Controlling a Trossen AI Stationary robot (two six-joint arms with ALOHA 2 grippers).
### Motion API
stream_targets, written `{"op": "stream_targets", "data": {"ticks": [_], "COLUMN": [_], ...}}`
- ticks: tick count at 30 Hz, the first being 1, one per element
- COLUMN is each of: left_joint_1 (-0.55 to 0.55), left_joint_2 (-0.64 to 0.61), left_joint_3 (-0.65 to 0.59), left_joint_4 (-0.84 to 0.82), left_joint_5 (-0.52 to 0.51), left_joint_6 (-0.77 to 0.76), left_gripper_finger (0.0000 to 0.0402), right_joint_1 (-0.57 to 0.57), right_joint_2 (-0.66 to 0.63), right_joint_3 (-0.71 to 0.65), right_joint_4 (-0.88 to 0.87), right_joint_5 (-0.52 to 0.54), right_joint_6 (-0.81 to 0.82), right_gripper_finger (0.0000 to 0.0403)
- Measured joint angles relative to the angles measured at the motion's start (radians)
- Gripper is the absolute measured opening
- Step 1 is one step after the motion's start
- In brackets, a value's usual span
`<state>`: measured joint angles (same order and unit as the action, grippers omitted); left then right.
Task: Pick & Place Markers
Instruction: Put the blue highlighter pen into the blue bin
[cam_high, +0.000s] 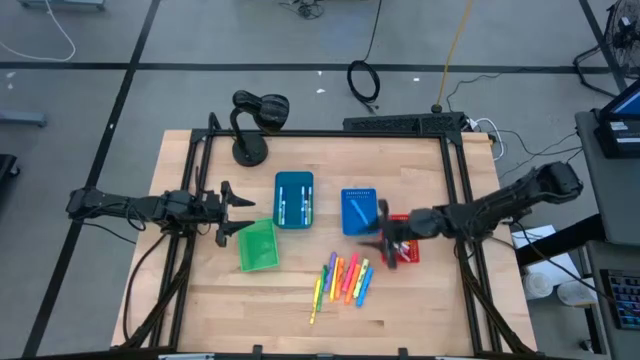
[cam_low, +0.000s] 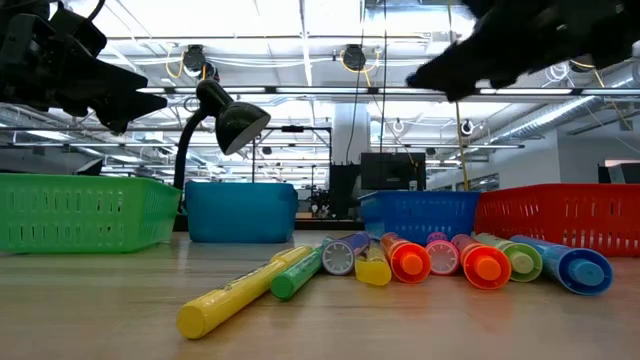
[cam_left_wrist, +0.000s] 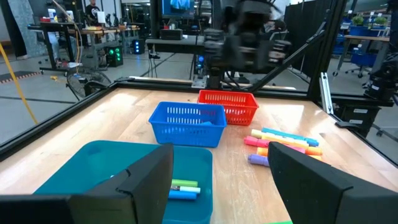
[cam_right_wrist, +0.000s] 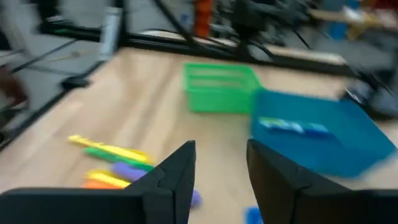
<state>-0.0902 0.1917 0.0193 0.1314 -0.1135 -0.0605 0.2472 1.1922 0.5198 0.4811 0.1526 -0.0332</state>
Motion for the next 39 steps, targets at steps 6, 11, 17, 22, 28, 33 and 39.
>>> {"op": "stream_targets", "data": {"ticks": [6, 11, 17, 22, 28, 33, 39], "left_joint_1": [0.000, 0.000, 0.000, 0.000, 0.000, 0.000, 0.000], "left_joint_2": [0.000, 0.000, 0.000, 0.000, 0.000, 0.000, 0.000], "left_joint_3": [0.000, 0.000, 0.000, 0.000, 0.000, 0.000, 0.000], "left_joint_4": [0.000, 0.000, 0.000, 0.000, 0.000, 0.000, 0.000], "left_joint_5": [0.000, 0.000, 0.000, 0.000, 0.000, 0.000, 0.000], "left_joint_6": [0.000, 0.000, 0.000, 0.000, 0.000, 0.000, 0.000], "left_gripper_finger": [0.0267, 0.0267, 0.0267, 0.0267, 0.0267, 0.0267, 0.0267], "right_joint_1": [0.150, 0.253, 0.351, 0.372, 0.356, 0.324, 0.279], "right_joint_2": [0.076, 0.167, 0.260, 0.356, 0.435, 0.478, 0.511], "right_joint_3": [0.000, 0.045, 0.219, 0.418, 0.473, 0.472, 0.472], "right_joint_4": [0.121, 0.100, -0.300, -0.749, -0.867, -0.844, -0.804], "right_joint_5": [-0.001, 0.000, -0.001, 0.001, 0.002, 0.000, -0.084], "right_joint_6": [-0.191, -0.265, -0.211, -0.174, -0.269, -0.325, -0.350], "right_gripper_finger": [0.0154, 0.0181, 0.0203, 0.0207, 0.0202, 0.0199, 0.0199]}}
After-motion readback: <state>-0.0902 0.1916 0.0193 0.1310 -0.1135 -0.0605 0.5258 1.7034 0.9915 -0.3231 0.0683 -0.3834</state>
